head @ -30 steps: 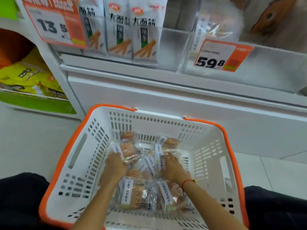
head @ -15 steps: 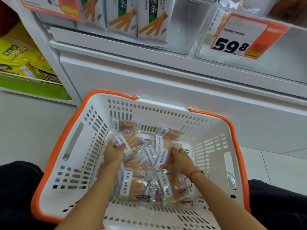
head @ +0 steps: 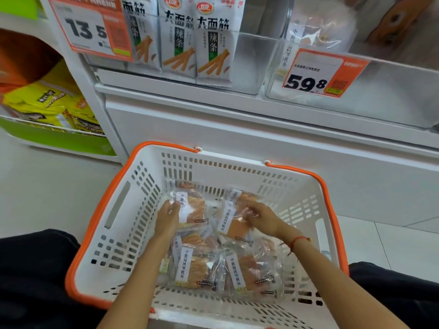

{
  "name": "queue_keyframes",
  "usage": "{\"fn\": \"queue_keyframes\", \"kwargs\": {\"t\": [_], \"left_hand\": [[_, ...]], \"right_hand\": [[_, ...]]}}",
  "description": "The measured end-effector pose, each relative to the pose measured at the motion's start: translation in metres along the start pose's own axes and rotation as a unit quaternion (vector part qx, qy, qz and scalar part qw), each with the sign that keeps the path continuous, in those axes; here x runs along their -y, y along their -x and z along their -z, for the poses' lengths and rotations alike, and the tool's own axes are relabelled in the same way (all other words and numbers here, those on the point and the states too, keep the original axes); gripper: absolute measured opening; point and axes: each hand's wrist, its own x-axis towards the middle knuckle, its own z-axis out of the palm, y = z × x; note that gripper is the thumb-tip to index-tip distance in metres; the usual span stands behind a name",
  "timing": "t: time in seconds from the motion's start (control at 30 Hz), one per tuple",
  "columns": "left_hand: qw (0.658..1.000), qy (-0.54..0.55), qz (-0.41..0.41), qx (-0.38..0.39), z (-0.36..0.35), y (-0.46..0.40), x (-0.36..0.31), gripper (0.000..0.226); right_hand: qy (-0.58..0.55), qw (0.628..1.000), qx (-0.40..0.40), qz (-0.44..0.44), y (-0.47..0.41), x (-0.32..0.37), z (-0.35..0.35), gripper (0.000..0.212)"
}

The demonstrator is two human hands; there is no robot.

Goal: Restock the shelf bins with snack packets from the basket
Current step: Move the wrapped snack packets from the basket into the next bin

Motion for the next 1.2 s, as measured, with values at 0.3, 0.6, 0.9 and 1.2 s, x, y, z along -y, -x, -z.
{"fn": "queue_keyframes", "kwargs": {"t": [0.3,0.6,0.9,1.2], "left_hand": [[0.991,-0.055,0.022,0.118,-0.022,0.027,-0.024,0.038],[0.976,-0.024,0.014,0.215,-0.032,0.036,-0.026,0.067],[0.981,-0.046,0.033,0.185,-0.025,0.025,-0.015,0.063],[0.988,0.090,0.098,0.079,0.000,0.004,-0.011,0.027]], "right_hand": [[0.009,0.997,0.016,0.071,-0.003,0.046,0.013,0.019],[-0.037,0.988,-0.144,0.048,-0.004,0.027,-0.010,0.019],[0.033,0.982,-0.163,0.090,-0.012,0.018,-0.024,0.042],[0.312,0.931,0.176,-0.061,0.027,-0.040,-0.051,0.077]]}}
